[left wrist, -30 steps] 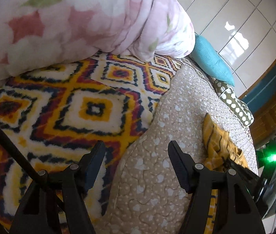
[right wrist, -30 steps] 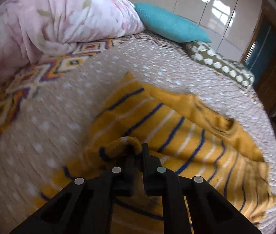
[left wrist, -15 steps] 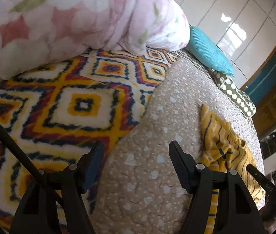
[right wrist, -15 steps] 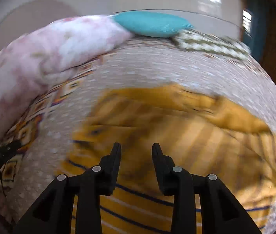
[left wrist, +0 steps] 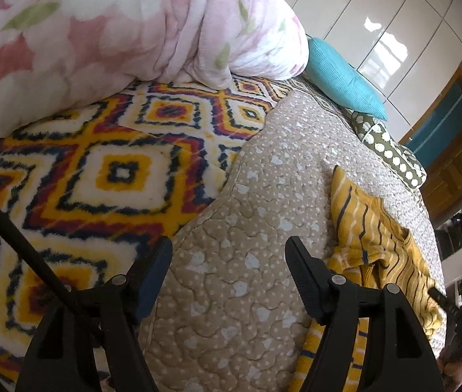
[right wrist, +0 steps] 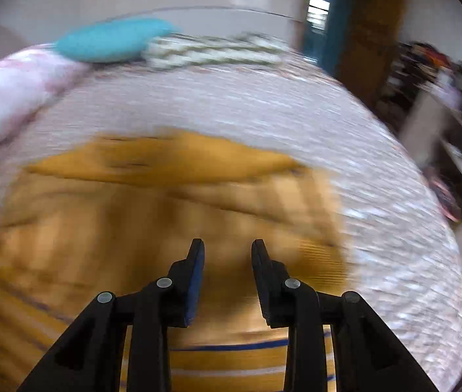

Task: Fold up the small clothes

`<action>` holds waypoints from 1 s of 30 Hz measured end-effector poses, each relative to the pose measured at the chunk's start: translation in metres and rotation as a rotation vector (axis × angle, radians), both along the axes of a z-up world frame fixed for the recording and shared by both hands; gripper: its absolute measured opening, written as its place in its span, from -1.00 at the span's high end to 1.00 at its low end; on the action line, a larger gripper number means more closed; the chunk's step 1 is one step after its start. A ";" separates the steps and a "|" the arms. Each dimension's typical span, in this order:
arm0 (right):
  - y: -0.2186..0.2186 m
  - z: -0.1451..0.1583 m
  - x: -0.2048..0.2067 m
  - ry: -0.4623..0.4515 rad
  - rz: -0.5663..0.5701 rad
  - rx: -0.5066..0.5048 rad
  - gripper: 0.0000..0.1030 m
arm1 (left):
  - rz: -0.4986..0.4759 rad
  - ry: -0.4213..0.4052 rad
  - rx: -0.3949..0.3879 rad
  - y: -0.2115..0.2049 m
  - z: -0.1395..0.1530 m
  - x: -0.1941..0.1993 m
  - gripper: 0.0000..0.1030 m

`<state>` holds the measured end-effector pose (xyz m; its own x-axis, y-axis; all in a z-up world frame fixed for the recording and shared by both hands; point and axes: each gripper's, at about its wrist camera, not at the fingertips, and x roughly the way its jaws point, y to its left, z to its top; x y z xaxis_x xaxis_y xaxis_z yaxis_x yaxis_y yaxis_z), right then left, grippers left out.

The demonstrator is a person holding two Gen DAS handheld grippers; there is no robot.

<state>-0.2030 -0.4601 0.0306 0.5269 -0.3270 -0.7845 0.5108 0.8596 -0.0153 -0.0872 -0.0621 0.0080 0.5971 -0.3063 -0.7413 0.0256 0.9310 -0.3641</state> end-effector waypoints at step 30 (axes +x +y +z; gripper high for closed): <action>-0.101 -0.012 -0.090 -0.056 -0.144 0.319 0.62 | -0.107 -0.014 0.027 -0.025 -0.001 -0.011 -0.41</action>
<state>-0.2926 -0.5614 0.0187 0.5385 -0.1445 -0.8302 0.6198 0.7354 0.2741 -0.0986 -0.0874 0.0075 0.5722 -0.3490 -0.7422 0.1307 0.9322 -0.3376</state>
